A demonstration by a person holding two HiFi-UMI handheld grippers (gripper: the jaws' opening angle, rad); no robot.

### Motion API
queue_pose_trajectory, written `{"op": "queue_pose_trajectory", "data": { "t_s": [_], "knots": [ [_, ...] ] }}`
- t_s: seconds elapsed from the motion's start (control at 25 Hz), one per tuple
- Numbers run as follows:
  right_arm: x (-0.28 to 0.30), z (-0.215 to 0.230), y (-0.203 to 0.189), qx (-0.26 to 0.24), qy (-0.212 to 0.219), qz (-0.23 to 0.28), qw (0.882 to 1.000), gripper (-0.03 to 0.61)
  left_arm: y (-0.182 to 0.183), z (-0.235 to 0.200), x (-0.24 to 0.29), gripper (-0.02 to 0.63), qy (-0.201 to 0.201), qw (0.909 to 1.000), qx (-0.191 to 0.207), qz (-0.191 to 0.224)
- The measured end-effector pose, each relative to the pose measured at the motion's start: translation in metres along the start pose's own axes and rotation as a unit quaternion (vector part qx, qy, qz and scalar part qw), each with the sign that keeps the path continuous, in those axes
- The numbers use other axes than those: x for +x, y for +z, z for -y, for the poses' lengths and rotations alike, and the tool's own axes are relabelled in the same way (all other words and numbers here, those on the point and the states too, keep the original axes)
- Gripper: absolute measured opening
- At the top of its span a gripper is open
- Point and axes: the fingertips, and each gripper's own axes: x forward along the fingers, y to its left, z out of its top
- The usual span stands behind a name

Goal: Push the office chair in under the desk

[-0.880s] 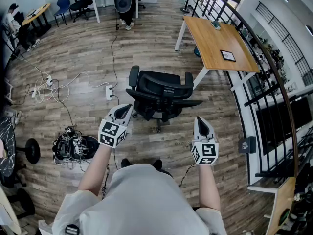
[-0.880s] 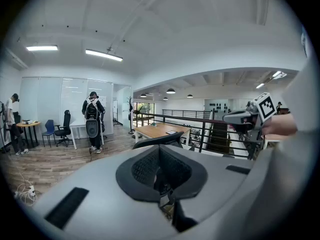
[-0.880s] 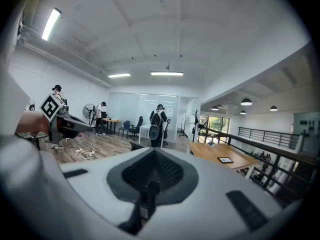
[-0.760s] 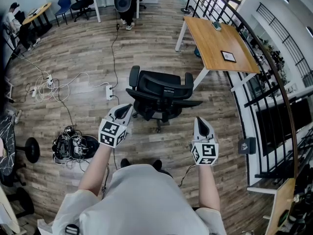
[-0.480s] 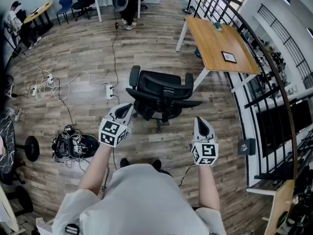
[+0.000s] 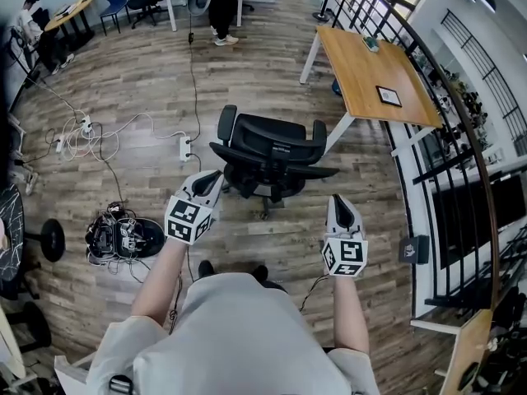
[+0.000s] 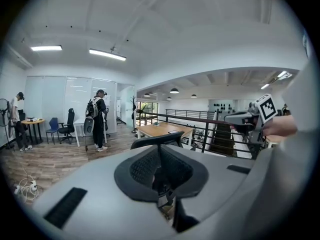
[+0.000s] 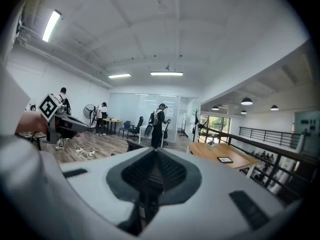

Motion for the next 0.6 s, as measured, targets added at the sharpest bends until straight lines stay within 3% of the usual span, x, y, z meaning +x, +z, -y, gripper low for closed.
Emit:
{"op": "queue_pose_trajectory", "data": {
  "t_s": [0.12,0.32,0.6],
  "knots": [
    [0.001,0.01,-0.003,0.005,0.0,0.0,1.0,0.035,0.0,0.003,0.001,0.057,0.009,0.9999,-0.005,0.003],
    [-0.001,0.023,-0.01,0.005,0.015,-0.005,1.0,0.158,-0.003,0.012,0.003,0.165,0.02,0.9995,-0.022,0.006],
    [0.005,0.036,-0.026,-0.015,0.061,-0.03,0.998,0.173,-0.008,0.024,0.01,0.186,0.035,0.999,-0.028,0.002]
  ]
}}
